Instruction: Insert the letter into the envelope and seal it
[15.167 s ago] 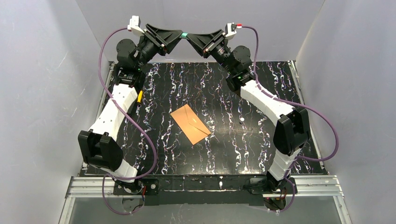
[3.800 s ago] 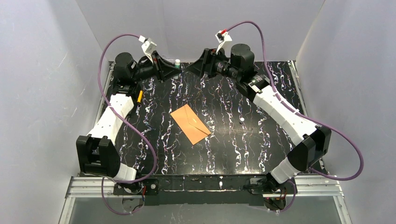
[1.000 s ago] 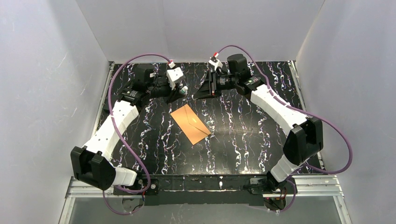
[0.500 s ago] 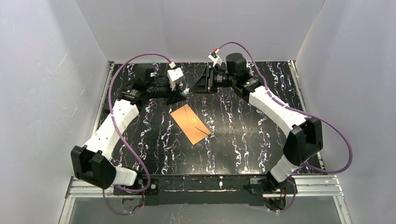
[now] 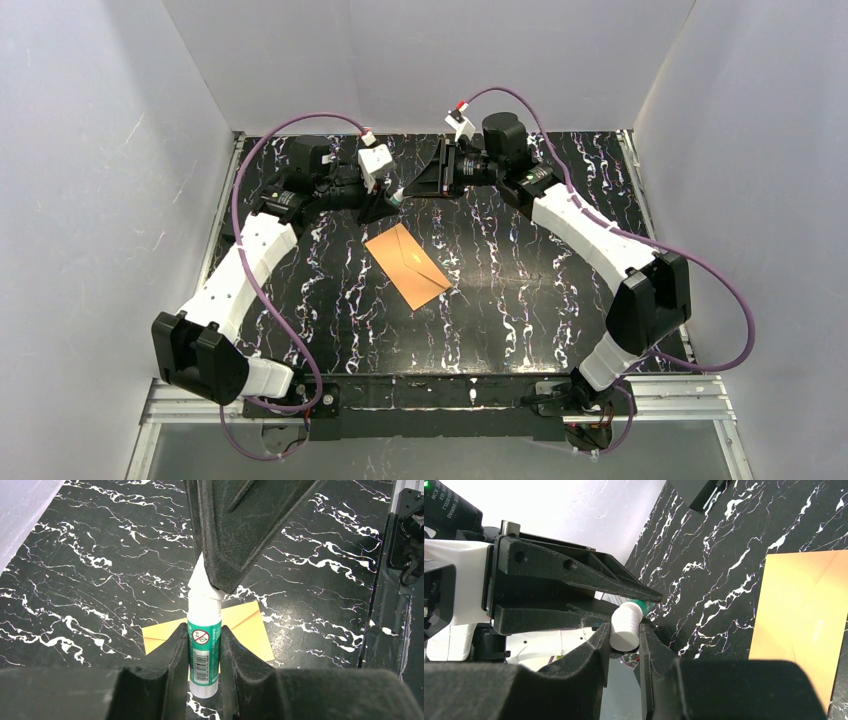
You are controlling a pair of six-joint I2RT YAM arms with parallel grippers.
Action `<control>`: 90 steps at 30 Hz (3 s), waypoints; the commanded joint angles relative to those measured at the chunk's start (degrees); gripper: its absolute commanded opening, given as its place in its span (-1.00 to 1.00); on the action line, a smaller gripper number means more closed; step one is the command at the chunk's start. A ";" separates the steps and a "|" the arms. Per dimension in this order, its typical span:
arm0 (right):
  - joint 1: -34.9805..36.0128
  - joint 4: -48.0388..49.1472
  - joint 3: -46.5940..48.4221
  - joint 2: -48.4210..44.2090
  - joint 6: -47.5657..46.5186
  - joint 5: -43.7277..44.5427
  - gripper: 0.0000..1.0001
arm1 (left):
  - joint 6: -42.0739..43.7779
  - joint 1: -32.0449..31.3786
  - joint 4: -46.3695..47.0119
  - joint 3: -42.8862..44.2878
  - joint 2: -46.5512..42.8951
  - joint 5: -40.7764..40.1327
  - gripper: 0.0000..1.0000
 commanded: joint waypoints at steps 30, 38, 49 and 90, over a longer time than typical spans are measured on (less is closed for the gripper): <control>1.03 -10.50 12.58 6.65 -5.68 -8.86 -0.80 | 8.54 -1.12 -12.75 5.76 2.76 4.78 -1.00; 2.57 -30.97 22.28 12.47 -14.52 -8.30 -0.97 | 11.55 -2.44 -14.96 7.68 4.52 1.45 -1.00; 5.41 -35.33 23.29 14.36 -17.83 -4.51 -0.97 | 4.53 -2.83 -5.59 6.55 4.51 1.49 -1.00; 7.88 -34.64 4.41 16.32 -25.29 -6.42 -0.97 | 6.34 -10.74 26.53 17.88 13.20 -4.94 -1.00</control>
